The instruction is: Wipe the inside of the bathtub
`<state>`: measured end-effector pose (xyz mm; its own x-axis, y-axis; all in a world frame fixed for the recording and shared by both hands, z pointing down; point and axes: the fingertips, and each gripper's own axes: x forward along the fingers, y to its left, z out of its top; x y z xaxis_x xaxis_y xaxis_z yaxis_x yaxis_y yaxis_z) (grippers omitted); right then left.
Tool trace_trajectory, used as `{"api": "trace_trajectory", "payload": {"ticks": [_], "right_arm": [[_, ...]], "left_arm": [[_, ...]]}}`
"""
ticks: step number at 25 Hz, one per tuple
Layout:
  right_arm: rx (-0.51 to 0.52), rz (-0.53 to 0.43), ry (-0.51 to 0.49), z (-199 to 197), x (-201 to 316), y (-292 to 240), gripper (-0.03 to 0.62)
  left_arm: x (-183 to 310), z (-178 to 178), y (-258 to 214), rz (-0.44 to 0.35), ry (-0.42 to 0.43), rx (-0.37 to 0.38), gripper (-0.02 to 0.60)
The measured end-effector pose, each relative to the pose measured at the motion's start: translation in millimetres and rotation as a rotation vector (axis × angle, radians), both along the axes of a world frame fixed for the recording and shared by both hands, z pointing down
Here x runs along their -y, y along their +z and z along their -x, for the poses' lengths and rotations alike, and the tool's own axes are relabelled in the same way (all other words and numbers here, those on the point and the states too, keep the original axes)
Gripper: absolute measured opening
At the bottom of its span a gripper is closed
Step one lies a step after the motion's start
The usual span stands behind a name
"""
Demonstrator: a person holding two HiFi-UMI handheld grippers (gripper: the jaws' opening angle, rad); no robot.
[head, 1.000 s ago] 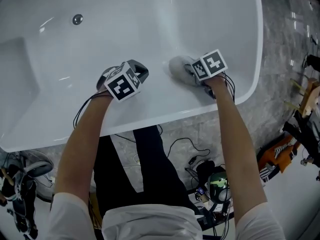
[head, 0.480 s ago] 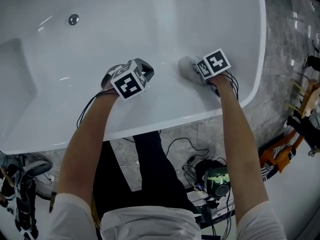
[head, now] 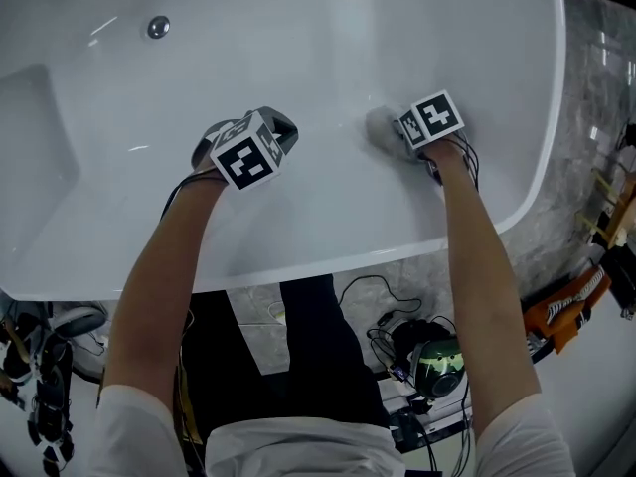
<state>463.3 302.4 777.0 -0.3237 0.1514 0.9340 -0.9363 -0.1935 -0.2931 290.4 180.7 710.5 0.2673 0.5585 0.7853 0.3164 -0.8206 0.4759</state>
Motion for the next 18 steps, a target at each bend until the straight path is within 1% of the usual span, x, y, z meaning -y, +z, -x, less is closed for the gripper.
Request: {"api": "trace_trajectory", "payload": {"ticks": [10, 14, 18], "right_arm": [[0.012, 0.003, 0.040, 9.9, 15.2, 38.4, 0.092], [0.033, 0.006, 0.054, 16.6, 21.3, 44.8, 0.092], [0.067, 0.009, 0.074, 30.3, 29.5, 44.5, 0.092]], "left_arm": [[39.7, 31.8, 25.7, -0.041, -0.004, 0.038, 0.008], [52.0, 43.4, 32.6, -0.055, -0.005, 0.053, 0.008], [58.7, 50.7, 33.0, -0.056, -0.020, 0.047, 0.008]]}}
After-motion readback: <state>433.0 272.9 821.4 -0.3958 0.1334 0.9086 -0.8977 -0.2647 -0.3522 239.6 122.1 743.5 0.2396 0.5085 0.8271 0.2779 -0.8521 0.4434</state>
